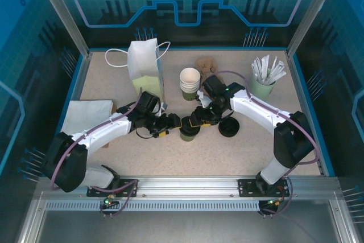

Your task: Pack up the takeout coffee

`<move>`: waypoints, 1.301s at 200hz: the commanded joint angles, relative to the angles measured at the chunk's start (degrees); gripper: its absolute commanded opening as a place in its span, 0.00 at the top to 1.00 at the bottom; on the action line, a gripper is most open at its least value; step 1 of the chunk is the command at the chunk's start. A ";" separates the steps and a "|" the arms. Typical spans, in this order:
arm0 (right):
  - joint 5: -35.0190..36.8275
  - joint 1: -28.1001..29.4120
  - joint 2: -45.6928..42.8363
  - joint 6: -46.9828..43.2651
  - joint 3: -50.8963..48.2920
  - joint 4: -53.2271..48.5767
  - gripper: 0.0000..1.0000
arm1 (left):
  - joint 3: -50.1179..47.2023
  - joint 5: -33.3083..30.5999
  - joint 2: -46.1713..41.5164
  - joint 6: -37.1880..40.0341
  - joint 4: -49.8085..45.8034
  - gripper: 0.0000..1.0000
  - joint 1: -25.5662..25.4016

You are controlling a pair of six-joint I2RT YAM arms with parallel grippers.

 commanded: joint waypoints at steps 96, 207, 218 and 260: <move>1.08 2.37 3.58 -0.44 2.43 -3.12 0.51 | -5.94 8.56 -4.46 -6.14 13.38 0.09 3.59; 6.83 2.52 -2.95 -1.83 8.00 -4.35 0.19 | -5.27 3.46 -16.19 -1.52 2.37 0.02 9.98; 9.83 3.16 -3.37 -3.41 8.76 -6.26 0.13 | -4.83 2.43 -17.21 -0.49 0.56 0.02 10.34; 26.87 13.01 -2.22 -11.00 15.44 -15.22 0.00 | -4.70 -3.04 -22.63 3.13 -4.21 0.01 11.25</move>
